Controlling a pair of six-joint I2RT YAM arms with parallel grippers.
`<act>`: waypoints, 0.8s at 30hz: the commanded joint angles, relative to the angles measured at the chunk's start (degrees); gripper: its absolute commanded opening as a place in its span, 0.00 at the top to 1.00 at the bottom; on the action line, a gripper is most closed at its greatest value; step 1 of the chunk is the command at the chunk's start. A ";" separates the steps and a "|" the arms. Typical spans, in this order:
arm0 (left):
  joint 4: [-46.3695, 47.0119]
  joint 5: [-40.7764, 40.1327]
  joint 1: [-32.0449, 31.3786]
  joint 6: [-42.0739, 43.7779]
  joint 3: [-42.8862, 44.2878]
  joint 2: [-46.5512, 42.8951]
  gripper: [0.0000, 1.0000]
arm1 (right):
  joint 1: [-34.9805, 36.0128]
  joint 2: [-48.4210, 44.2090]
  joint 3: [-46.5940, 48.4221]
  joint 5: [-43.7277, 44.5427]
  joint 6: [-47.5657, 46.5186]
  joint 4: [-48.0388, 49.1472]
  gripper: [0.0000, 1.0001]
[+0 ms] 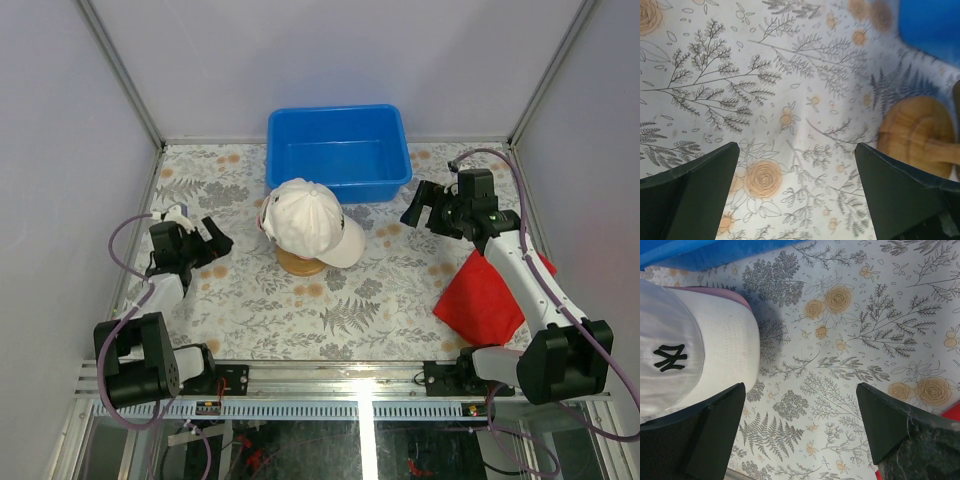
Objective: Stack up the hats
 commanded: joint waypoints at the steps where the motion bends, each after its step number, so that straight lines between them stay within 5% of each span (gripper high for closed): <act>1: 10.07 -1.49 0.08 6.86 -3.04 -0.51 0.00 | -0.26 -1.53 -0.24 0.42 -1.34 2.06 0.01; 6: 1.92 -7.25 0.02 10.45 -2.39 -1.96 0.00 | -0.22 -1.66 -0.11 0.81 -1.85 1.88 0.01; 13: 2.28 -11.45 -1.34 8.22 -4.68 -3.48 0.00 | -0.20 -1.98 -3.93 1.68 -0.68 3.74 0.01; 15: 5.06 -7.78 -1.68 8.22 -7.69 -7.04 0.00 | -0.19 -1.26 -4.41 2.61 -0.56 3.32 0.01; 21: 4.90 -23.58 -2.65 6.36 -14.18 -20.36 0.00 | -0.23 -2.21 -8.31 1.92 -9.93 4.84 0.01; 24: 4.55 -25.64 -2.62 5.97 -16.75 -25.67 0.00 | -0.23 -6.21 -12.28 8.66 -13.14 6.93 0.01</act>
